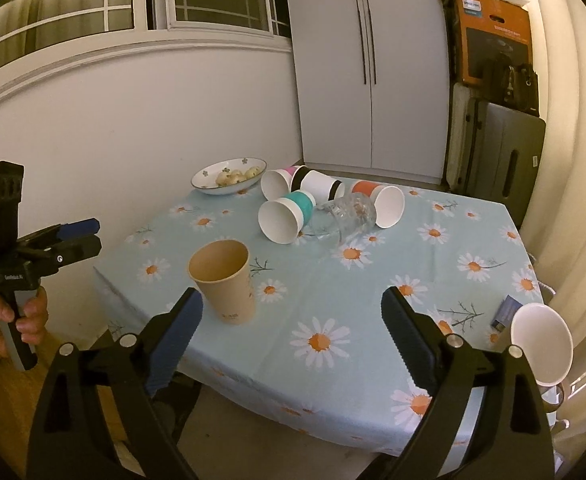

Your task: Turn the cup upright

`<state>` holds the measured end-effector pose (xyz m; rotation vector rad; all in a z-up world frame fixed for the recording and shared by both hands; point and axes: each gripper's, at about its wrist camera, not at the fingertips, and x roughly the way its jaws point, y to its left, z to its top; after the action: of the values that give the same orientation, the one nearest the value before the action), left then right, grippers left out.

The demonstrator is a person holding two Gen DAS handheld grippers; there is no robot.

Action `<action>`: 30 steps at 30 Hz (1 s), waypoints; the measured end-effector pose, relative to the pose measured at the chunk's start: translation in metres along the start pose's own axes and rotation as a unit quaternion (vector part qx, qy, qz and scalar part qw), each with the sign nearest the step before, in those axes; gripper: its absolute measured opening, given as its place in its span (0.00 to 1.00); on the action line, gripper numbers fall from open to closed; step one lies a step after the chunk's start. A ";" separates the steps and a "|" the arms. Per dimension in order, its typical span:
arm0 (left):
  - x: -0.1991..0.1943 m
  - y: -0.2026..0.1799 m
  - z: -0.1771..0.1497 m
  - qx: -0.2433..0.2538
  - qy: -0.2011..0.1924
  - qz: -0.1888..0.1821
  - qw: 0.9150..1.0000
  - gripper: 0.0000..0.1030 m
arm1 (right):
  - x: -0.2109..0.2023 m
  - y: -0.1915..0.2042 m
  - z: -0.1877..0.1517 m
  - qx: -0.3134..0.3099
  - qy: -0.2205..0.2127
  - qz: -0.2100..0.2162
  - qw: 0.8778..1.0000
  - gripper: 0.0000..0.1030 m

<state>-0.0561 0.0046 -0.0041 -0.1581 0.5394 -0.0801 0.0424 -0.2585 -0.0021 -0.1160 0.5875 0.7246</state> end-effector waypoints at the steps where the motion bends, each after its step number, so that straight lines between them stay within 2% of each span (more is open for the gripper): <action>1: 0.000 0.001 0.000 -0.004 0.001 0.002 1.000 0.94 | 0.001 0.001 0.000 -0.002 0.001 0.001 1.000 0.88; 13: 0.005 0.004 -0.001 -0.011 0.013 0.013 1.000 0.94 | 0.011 0.013 -0.002 -0.021 0.014 -0.008 1.000 0.89; 30: 0.012 0.000 -0.001 -0.008 0.029 0.019 0.999 0.94 | 0.009 -0.002 0.001 0.007 0.013 -0.022 1.000 0.91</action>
<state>-0.0458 0.0027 -0.0109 -0.1622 0.6011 -0.0438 0.0495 -0.2539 -0.0064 -0.1248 0.6134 0.6777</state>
